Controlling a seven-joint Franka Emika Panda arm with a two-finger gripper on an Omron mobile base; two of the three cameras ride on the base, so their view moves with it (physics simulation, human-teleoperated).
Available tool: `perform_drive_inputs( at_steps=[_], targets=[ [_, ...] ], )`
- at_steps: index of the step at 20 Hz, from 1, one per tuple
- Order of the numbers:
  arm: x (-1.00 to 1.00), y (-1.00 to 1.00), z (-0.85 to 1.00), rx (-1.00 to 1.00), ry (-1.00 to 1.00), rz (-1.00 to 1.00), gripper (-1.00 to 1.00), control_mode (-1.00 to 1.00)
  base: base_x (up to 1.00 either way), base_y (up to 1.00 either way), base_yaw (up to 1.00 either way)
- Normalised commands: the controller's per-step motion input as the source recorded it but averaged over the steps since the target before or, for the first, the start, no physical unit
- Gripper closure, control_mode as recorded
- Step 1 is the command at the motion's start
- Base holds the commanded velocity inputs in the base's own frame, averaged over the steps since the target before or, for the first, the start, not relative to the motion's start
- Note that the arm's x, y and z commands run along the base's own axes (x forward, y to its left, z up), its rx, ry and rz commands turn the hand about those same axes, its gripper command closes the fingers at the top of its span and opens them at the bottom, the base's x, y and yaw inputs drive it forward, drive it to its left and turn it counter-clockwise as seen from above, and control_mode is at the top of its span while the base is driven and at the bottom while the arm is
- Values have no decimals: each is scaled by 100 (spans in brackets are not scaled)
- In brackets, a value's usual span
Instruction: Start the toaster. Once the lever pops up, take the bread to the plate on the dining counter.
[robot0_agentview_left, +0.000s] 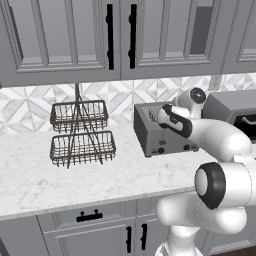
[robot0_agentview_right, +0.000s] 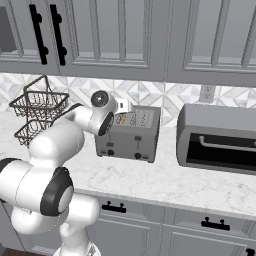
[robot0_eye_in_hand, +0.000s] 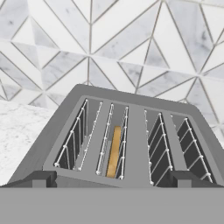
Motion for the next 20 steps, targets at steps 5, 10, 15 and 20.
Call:
perform_drive_inputs(
  at_steps=[5, 10, 15, 20],
  targets=[
    [0, 0, 0, 0, 0, 0, -100, -100, 0, 0, 0],
    [0, 0, 0, 0, 0, 0, -100, -100, 0, 0, 0],
    [0, 0, 0, 0, 0, 0, -100, -100, 0, 0, 0],
    [0, 0, 0, 0, 0, 0, -100, -100, 0, 0, 0]
  ],
)
